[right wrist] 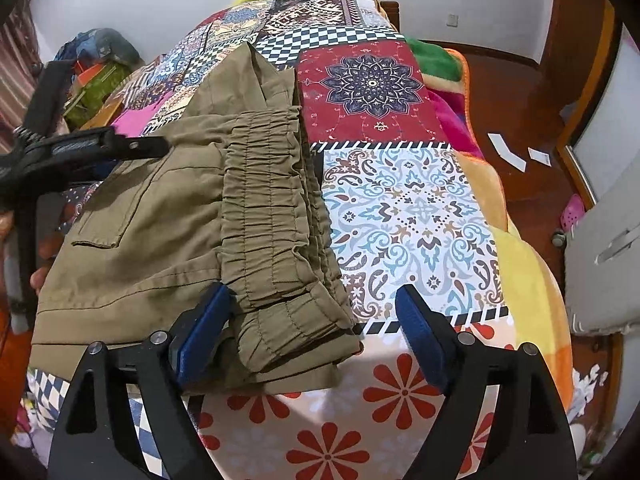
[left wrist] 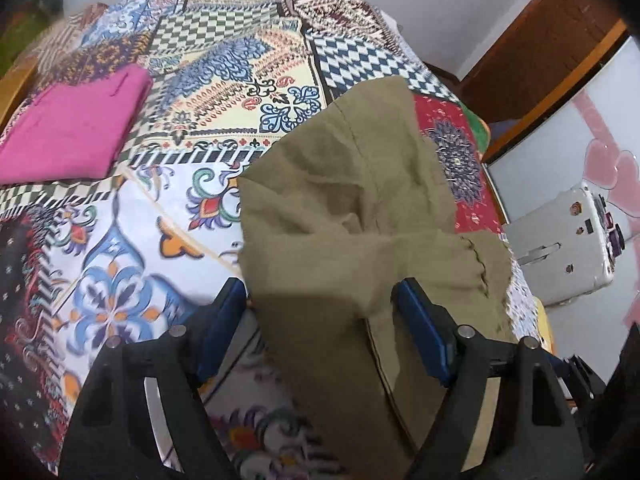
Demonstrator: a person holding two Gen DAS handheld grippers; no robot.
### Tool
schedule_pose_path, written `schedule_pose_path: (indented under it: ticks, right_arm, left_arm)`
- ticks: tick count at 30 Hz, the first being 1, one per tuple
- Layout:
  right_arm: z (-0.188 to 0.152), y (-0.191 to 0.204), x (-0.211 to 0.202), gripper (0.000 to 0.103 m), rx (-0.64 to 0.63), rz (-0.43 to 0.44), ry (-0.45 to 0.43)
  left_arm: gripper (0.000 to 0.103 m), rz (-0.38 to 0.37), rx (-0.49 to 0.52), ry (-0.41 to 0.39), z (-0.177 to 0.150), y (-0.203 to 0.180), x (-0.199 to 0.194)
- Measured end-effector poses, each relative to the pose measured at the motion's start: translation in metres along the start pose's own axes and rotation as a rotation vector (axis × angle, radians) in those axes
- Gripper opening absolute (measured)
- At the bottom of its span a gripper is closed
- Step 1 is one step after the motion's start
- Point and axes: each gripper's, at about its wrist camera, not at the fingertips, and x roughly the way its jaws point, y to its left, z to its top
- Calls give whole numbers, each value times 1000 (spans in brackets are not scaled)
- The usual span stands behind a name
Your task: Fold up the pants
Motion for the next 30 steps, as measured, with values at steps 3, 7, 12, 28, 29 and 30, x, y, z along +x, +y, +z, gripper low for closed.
schedule_pose_path:
  ticks: [3, 7, 12, 28, 29, 30]
  right_arm:
    - [2, -3, 2, 83, -6, -10, -5]
    - [5, -5, 5, 83, -10, -27, -7]
    - [15, -12, 11, 83, -36, -76, -15]
    - [53, 33, -14, 57, -155, -60, -53]
    - [50, 38, -20, 58, -161, -54, -62]
    - [45, 43, -28, 58, -165, -40, -74]
  left_arm:
    - [63, 10, 36, -4, 2, -8, 3]
    - [34, 16, 97, -69, -3, -16, -9]
    - [21, 3, 60, -102, -20, 0, -35]
    - [16, 96, -6, -185, -145, 14, -135]
    - [16, 103, -12, -186, -147, 17, -137]
    - [16, 112, -19, -191, -149, 21, -140]
